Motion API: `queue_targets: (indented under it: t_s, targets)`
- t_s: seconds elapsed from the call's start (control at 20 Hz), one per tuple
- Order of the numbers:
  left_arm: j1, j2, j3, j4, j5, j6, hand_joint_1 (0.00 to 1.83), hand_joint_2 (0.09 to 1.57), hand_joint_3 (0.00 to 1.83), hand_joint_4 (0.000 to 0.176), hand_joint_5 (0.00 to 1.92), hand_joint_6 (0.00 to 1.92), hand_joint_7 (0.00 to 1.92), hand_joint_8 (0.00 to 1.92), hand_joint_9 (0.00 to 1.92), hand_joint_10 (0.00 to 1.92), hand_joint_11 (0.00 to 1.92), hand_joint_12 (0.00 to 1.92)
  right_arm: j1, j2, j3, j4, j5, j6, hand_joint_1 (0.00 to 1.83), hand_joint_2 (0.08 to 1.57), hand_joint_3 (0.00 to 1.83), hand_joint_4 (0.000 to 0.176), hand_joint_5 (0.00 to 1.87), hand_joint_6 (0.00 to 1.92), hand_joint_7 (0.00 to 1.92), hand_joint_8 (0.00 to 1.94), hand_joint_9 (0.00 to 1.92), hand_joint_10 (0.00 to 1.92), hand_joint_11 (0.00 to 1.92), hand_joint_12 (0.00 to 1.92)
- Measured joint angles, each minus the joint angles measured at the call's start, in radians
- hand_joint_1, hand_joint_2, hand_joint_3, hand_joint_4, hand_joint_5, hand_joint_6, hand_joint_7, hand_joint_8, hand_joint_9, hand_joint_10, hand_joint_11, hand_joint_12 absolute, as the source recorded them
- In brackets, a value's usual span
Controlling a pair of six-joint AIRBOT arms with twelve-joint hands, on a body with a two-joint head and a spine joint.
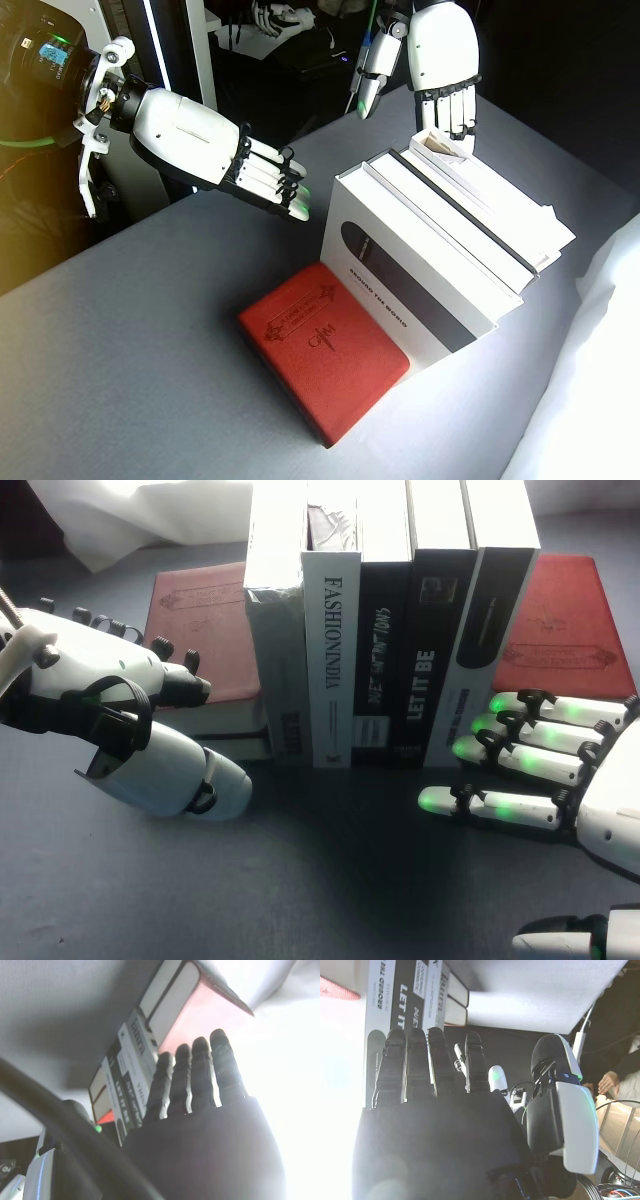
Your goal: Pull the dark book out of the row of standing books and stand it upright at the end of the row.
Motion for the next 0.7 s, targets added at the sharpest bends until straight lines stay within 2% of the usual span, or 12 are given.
queue_targets:
  t_s: [0.05,0.1,0.15,0.5,0.55,0.7]
  targets:
    - [0.0,0.0,0.0,0.0,0.0,0.0,0.0,1.06,0.18,0.0,0.08,0.04,0.04,0.03,0.01,0.03,0.0,0.06,0.0,0.0,0.0,0.0,0.0,0.0,0.0,1.08,0.21,0.0,0.0,0.0,0.0,0.0,0.0,0.0,0.0,0.0]
    - [0.0,0.0,0.0,0.0,0.0,0.0,0.0,1.15,0.01,0.0,0.1,0.0,0.07,0.0,0.04,0.0,0.01,0.07,0.0,0.0,0.0,0.0,0.0,0.0,0.0,1.15,0.06,0.0,0.0,0.0,0.0,0.0,0.0,0.0,0.0,0.0]
    - [-0.001,0.0,0.0,-0.002,0.0,0.0,0.0,1.15,0.01,0.0,0.06,0.0,0.03,0.0,0.0,0.0,0.0,0.01,0.0,0.0,0.0,0.0,0.0,0.0,0.0,1.18,0.03,0.0,0.0,0.0,0.0,0.0,0.0,0.0,0.0,0.0]
    - [-0.001,0.0,0.0,-0.003,0.002,0.0,0.0,1.14,0.0,0.0,0.08,0.0,0.05,0.0,0.01,0.0,0.02,0.01,0.0,0.0,-0.02,0.004,0.001,-0.004,0.0,1.19,0.02,0.0,0.0,0.0,0.0,0.0,0.0,0.0,0.0,0.0]
    - [-0.001,0.0,0.0,-0.003,0.002,0.0,0.0,1.15,0.0,0.0,0.08,0.0,0.03,0.0,0.0,0.0,0.01,0.01,0.0,0.0,-0.033,0.017,0.006,-0.03,0.0,1.19,0.02,0.0,0.0,0.0,0.0,0.0,0.0,0.0,0.0,0.0]
    - [-0.001,0.0,0.0,-0.003,0.002,0.0,0.0,1.14,0.0,0.0,0.06,0.0,0.02,0.0,0.0,0.0,0.0,0.0,0.0,0.0,-0.105,0.186,0.097,-0.217,0.0,1.18,0.02,0.0,0.0,0.0,0.0,0.0,0.0,0.0,0.0,0.0]
